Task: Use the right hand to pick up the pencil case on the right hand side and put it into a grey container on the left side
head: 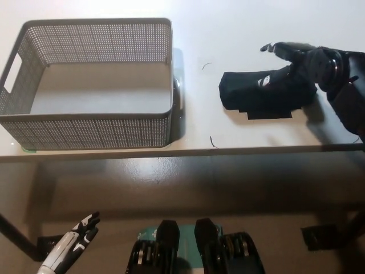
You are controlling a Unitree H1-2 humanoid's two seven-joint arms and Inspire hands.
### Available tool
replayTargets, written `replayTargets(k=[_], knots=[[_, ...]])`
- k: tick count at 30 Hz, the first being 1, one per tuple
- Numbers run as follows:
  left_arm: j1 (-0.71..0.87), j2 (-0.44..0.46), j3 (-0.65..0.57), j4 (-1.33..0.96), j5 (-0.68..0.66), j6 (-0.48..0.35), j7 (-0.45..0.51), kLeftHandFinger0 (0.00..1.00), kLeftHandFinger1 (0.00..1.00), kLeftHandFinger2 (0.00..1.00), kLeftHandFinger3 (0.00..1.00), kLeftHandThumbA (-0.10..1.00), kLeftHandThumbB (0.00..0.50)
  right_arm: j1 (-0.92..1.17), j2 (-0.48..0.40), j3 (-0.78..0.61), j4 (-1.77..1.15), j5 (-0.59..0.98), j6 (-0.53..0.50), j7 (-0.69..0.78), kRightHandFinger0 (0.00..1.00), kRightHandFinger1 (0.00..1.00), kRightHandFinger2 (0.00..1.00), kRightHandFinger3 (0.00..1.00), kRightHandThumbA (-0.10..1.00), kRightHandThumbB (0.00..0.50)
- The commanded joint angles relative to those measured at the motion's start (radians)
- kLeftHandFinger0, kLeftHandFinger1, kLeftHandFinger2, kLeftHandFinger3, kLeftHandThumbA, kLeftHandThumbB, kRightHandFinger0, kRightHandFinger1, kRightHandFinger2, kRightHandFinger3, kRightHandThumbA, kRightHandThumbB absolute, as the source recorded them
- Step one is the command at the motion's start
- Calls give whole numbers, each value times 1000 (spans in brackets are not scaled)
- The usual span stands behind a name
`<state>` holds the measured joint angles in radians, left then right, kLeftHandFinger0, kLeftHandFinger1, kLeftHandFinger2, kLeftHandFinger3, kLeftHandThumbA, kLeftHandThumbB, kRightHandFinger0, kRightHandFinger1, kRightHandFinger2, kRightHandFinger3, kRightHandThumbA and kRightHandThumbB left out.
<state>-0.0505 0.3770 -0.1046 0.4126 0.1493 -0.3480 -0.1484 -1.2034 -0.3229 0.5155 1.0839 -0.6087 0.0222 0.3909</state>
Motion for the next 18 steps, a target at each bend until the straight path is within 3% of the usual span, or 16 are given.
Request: replayTargets(k=[1, 12, 18], knots=[[-3, 16, 6, -12, -6, -42, -12, 1000, 1000, 1000, 1000, 1000, 383, -95, 25, -11, 41, 16, -28, -6, 1000, 1000, 1000, 1000, 790, 500], [4, 10, 5, -17, -1, -61, -3, 1000, 1000, 1000, 1000, 1000, 366, -98, 128, 43, 267, -16, -91, -86, 1000, 1000, 1000, 1000, 792, 500], [-8, 9, 5, -13, 0, -83, -2, 1000, 1000, 1000, 1000, 1000, 354, -78, 155, 48, 310, -6, -93, -102, 1000, 1000, 1000, 1000, 735, 500]])
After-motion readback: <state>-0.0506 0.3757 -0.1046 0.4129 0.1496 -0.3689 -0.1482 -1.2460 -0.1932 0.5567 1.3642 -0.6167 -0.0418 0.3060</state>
